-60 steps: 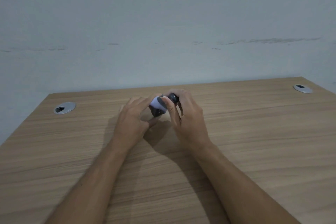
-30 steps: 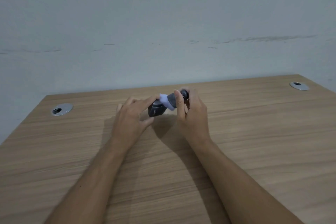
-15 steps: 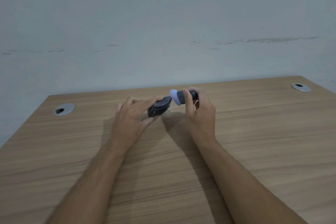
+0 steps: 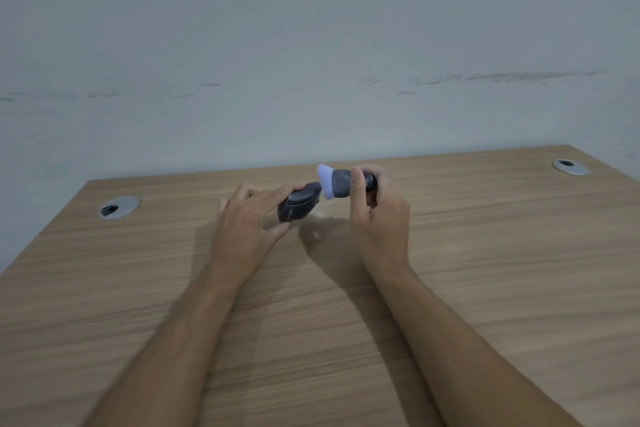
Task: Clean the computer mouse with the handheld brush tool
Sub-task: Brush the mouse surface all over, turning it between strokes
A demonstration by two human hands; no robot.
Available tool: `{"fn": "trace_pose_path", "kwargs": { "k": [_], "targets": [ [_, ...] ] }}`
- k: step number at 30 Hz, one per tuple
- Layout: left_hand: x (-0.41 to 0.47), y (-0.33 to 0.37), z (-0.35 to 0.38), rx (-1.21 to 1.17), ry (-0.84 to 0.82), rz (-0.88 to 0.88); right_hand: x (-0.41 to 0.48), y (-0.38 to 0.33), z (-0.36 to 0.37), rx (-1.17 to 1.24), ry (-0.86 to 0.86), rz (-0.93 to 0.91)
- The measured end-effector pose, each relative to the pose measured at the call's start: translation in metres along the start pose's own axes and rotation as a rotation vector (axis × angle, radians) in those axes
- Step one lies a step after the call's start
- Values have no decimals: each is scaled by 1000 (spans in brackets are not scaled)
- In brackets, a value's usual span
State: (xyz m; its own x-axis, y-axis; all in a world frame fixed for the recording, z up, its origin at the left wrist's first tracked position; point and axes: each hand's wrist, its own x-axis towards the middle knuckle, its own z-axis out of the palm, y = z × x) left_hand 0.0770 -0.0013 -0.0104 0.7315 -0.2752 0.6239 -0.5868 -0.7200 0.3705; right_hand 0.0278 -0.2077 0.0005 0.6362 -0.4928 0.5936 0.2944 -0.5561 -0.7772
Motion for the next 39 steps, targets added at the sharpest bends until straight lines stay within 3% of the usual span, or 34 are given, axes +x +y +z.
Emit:
{"fn": "trace_pose_path", "kwargs": {
  "k": [4,8,11,14,20,23,27,29,34,39],
  "targets": [
    [2,4,-3,-90,9,-51,-4,3,8,-39,-96,-8],
    [-1,2,-5,-315,42,-196,0,11,7,-6,-66,93],
    [1,-2,-3,-315,23,-254,-1,-2,3,27,-49,15],
    [2,3,-1,-292,21,-280,-10,-6,8,-1,-141,-77],
    [0,2,-5,-395,61,-332,-3,10,12,-17,-126,75],
    [1,3,-2,-393,77,-378,-4,-2,7,26,-84,0],
    [1,8,-2,-370,57,-371,-13,-16,12,27,-166,-173],
    [1,9,-3,-366,62,-365,-12,-12,14,23,-199,-172],
    [2,10,-10,-430,101,-404,-2,0,9,17,-96,-49],
    [3,12,-11,-423,65,-441,-12,-13,11,52,-204,-209]
  ]
}}
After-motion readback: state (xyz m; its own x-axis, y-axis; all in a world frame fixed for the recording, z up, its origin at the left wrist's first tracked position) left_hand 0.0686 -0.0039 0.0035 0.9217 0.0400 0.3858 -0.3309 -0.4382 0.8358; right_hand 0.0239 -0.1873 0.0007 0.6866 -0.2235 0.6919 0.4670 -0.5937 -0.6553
